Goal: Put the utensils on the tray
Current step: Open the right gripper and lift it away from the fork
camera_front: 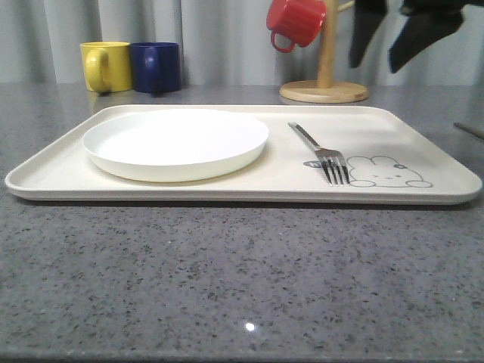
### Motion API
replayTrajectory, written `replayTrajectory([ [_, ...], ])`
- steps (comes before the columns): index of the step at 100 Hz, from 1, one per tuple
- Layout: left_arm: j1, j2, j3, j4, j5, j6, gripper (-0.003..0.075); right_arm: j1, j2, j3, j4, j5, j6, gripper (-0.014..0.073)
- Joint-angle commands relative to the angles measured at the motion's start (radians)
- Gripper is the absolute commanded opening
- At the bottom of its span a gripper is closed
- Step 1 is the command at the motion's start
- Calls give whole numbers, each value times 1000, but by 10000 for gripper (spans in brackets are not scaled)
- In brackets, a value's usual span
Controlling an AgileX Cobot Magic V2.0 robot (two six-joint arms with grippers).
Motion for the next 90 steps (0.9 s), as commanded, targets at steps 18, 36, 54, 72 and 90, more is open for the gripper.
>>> replayTrajectory([
  [18, -4, 5, -28, -2, -85, 0, -18, -238, -98, -32, 77, 91, -306, 316],
  [36, -4, 5, -28, -2, -85, 0, -18, -406, -87, -16, 229, 94, -485, 316],
  [54, -4, 5, -28, -2, -85, 0, -18, -501, -56, -16, 273, 93, -594, 316],
  [72, -4, 5, -28, -2, -85, 0, -18, -520, 3, -16, 351, 94, -702, 316],
  [90, -4, 5, -28, -2, -85, 0, -18, -520, 69, -16, 354, 83, -703, 316],
])
